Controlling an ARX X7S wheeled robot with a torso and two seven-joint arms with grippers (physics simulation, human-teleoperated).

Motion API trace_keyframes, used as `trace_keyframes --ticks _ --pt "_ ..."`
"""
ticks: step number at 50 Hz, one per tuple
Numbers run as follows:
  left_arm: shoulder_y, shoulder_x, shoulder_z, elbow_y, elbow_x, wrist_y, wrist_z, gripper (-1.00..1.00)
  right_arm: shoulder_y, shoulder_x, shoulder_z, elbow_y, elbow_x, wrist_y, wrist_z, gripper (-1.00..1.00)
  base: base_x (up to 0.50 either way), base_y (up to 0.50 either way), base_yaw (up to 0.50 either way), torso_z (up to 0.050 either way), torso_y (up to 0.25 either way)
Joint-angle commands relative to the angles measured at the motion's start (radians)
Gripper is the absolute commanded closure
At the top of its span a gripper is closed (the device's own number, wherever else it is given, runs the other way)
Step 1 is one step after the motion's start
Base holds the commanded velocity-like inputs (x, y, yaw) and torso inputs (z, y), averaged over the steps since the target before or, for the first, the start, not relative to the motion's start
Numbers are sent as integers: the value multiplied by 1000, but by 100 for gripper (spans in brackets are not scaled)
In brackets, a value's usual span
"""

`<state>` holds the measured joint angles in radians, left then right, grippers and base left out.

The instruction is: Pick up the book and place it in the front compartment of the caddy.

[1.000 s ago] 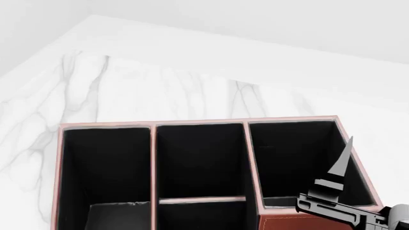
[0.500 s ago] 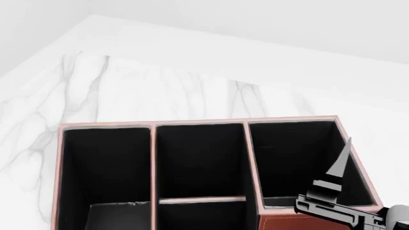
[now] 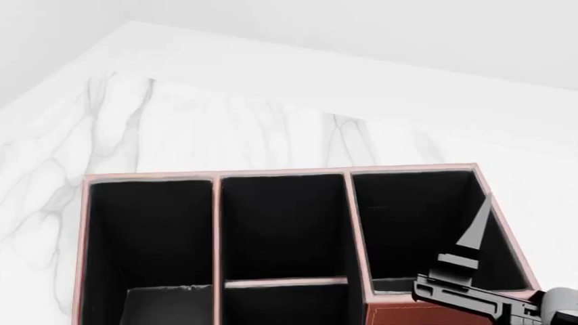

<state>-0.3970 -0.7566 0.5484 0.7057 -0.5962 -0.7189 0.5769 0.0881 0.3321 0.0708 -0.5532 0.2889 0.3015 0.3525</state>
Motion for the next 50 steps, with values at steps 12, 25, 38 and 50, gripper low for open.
trace_keyframes --ticks 12,25,38,50 --pt "-269 -4 -68 102 -39 -59 2 100 -7 6 -4 1 3 -9 4 -100 0 0 0 0 1" --pt "-387 14 -9 72 89 -5 38 100 -14 12 1 -5 5 -9 11 -100 0 0 0 0 1" --pt "-482 93 54 -107 253 146 54 100 -14 17 -4 2 -5 -17 17 -100 0 0 0 0 1" --pt "-528 136 97 -267 372 338 77 100 -14 20 -10 5 -10 -21 22 -100 0 0 0 0 2"
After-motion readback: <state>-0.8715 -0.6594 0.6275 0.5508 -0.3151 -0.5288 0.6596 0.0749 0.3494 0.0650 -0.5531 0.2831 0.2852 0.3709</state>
